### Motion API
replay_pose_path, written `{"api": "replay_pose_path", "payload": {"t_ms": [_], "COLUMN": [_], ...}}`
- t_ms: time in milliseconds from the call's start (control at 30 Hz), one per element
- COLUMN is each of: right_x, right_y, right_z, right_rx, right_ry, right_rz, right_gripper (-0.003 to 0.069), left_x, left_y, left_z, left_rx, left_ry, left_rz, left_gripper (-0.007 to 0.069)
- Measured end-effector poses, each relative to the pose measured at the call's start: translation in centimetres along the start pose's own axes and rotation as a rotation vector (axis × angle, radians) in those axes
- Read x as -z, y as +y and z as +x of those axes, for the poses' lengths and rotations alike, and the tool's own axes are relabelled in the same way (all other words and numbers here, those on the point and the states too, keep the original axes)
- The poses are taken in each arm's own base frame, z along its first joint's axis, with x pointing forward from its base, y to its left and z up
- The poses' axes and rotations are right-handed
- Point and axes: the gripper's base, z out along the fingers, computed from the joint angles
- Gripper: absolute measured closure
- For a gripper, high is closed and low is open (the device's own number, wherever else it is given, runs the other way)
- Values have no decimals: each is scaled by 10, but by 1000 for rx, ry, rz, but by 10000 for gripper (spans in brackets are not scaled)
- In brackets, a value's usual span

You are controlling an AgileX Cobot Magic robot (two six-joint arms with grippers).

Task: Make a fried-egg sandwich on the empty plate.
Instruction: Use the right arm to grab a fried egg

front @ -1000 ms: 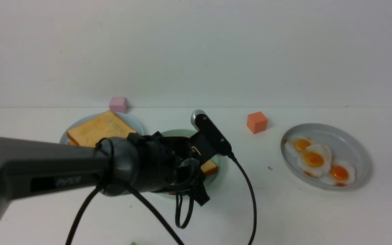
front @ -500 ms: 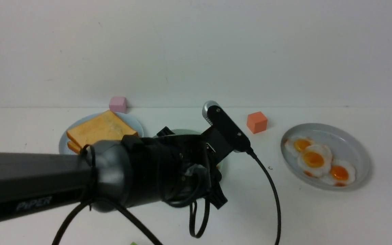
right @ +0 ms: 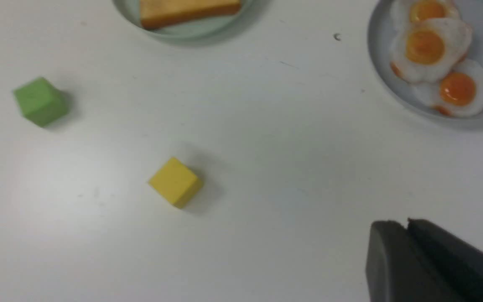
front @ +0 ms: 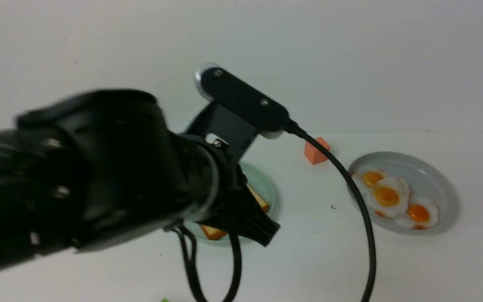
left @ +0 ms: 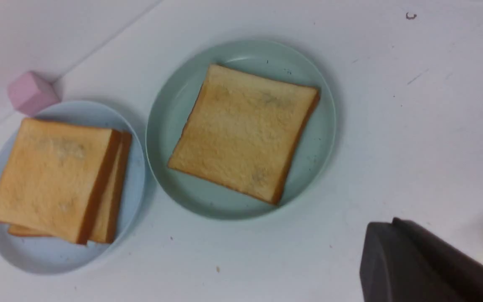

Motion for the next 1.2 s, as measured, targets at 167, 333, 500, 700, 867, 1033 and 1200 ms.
{"api": "replay_pose_path", "payload": {"t_ms": [167, 333, 500, 700, 867, 1033, 1200], "right_x": [-52, -120, -161, -191, -220, -255, -282], "right_y": [-11, -31, -69, -116, -154, -176, -192], "right_z": [-21, -39, -56, -70, -73, -67, -60], "right_rx": [103, 97, -60, -263, -459, -564, -606], "right_ry": [121, 303, 337, 299, 265, 264, 265], "right_rz": [144, 224, 237, 177, 40, -53, -51], "right_gripper": [584, 580, 578, 573, 524, 389, 254], "left_x": [40, 76, 103, 102, 92, 80, 63], "left_y": [9, 12, 27, 30, 23, 12, 4], "left_z": [4, 17, 36, 63, 62, 49, 45], "left_rx": [72, 86, 83, 79, 105, 138, 129], "left_ry": [-33, -94, -160, -122, -132, -193, -162], "left_rz": [140, 286, 302, 297, 336, 388, 385], "left_gripper": [638, 638, 638, 638, 638, 638, 638]}}
